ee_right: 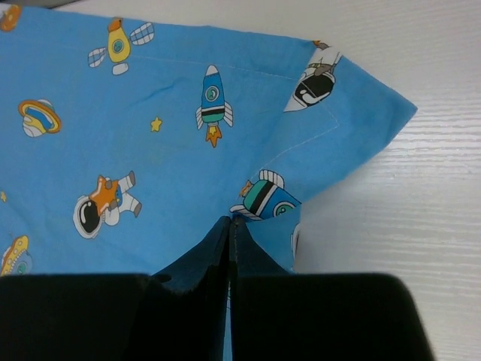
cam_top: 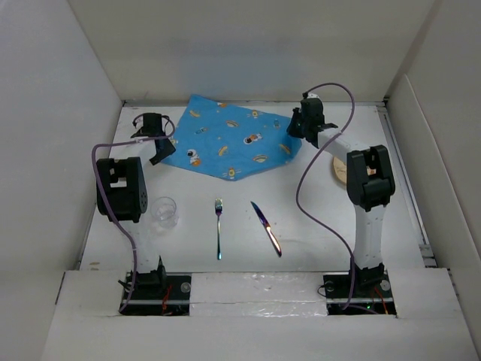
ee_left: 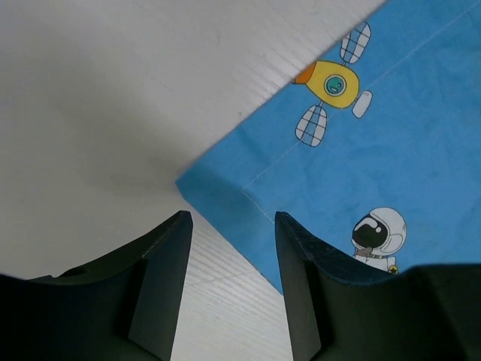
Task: Set the dinner table for one person
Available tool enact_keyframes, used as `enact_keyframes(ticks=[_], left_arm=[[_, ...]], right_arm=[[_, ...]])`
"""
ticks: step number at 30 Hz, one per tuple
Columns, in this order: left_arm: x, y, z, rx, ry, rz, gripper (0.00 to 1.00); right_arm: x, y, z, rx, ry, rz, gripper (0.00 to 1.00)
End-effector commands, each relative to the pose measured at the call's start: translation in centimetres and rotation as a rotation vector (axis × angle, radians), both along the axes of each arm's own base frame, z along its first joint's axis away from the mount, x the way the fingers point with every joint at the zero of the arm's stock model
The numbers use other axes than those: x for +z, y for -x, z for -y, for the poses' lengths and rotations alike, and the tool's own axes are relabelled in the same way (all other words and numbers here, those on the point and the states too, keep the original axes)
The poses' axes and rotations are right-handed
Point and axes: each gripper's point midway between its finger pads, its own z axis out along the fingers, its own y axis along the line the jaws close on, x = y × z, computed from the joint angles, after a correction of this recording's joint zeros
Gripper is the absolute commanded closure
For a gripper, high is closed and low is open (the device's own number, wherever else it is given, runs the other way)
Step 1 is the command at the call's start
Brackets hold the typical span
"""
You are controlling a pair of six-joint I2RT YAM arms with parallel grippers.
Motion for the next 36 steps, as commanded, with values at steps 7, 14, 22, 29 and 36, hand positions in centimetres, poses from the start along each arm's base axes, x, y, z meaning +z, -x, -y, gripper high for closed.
enact_keyframes(ticks=[7,14,22,29,36], left_arm=[[-2.5,2.7,-1.5,0.025,-0.08,-0.121,0.6],[-3.1,3.6,-2.9,0.069,-0.152,-0.156,0.6],[-4.4,2.3,-2.4,0.057,-0.123,-0.167,0.6],[-4.2,1.2,-1.9,0.021,-0.101,-0.148,0.6],[-4.3,0.6,-0.9,-0.025,-0.08,-0.145,0.74]], right_arm=[[4.7,-0.9,-0.2,0.013,-0.018,0.103,0.42],[7.2,1.9,0.8,-0.008,-0.03,0.168,0.41],[7.5,4.0,1.2,-0.029,-0.001,0.17,0.41],[7.0,5.4,-0.3,0.01,-0.035,0.171,0.41],[4.3,6.1,0.4,-0.023,-0.016,0.116,0.41]])
